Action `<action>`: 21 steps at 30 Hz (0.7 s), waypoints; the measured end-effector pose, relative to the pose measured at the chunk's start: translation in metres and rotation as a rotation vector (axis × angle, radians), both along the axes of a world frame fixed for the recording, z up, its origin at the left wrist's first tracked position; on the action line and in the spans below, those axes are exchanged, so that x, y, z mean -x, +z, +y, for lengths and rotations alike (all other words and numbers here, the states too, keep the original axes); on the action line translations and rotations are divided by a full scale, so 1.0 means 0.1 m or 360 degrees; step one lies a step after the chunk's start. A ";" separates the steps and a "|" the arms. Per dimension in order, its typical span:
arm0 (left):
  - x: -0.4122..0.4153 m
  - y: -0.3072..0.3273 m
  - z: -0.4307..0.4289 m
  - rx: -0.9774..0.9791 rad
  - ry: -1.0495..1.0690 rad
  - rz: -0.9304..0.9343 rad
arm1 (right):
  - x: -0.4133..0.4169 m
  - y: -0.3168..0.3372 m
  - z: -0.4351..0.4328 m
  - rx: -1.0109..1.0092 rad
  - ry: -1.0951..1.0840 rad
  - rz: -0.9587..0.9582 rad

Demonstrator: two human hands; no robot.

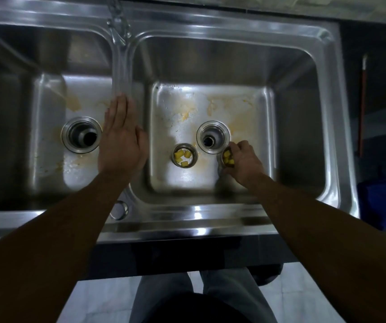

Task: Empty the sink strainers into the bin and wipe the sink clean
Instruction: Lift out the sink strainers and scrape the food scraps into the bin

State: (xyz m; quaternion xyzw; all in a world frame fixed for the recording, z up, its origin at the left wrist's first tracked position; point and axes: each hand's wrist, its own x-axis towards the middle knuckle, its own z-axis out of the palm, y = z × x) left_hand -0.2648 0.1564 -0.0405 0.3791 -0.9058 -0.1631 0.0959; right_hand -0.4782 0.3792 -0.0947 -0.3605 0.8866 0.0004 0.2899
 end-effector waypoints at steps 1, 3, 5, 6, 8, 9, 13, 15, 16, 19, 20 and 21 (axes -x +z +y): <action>0.00 0.00 0.00 0.0008 -0.0004 -0.0007 | -0.01 0.00 -0.01 -0.0001 -0.0001 0.0000; 0.00 -0.01 0.01 0.0016 -0.0017 -0.0034 | -0.02 0.00 -0.02 0.0009 -0.0017 -0.0015; 0.00 -0.01 0.01 0.0042 -0.0024 -0.0074 | -0.02 0.04 -0.03 0.0044 -0.0102 -0.0087; 0.00 -0.01 0.02 0.0069 -0.0030 -0.0105 | -0.03 0.08 -0.03 0.0071 -0.0173 -0.0144; 0.02 0.00 0.04 0.0122 -0.0051 -0.0191 | -0.06 0.16 0.02 0.0147 -0.0283 -0.0222; 0.03 0.01 0.05 0.0140 -0.0058 -0.0237 | -0.08 0.21 0.07 0.0188 -0.0306 -0.0225; 0.04 0.09 0.15 0.0123 -0.0115 -0.0417 | -0.11 0.44 0.31 0.0314 -0.0264 -0.0159; 0.05 0.14 0.32 0.0075 -0.0231 -0.0446 | -0.06 0.57 0.42 0.0364 -0.0264 -0.0137; 0.06 0.17 0.44 0.0042 -0.0307 -0.0453 | -0.01 0.63 0.47 0.0383 -0.0255 -0.0126; 0.15 0.28 0.94 -0.0103 -0.0483 -0.0455 | 0.16 0.82 0.61 0.0417 -0.0244 -0.0048; 0.19 0.32 1.12 -0.0180 -0.0496 -0.0447 | 0.23 0.88 0.66 0.0428 -0.0263 -0.0015; 0.25 0.35 1.30 -0.0238 -0.0516 -0.0456 | 0.29 0.93 0.70 0.0437 -0.0277 0.0025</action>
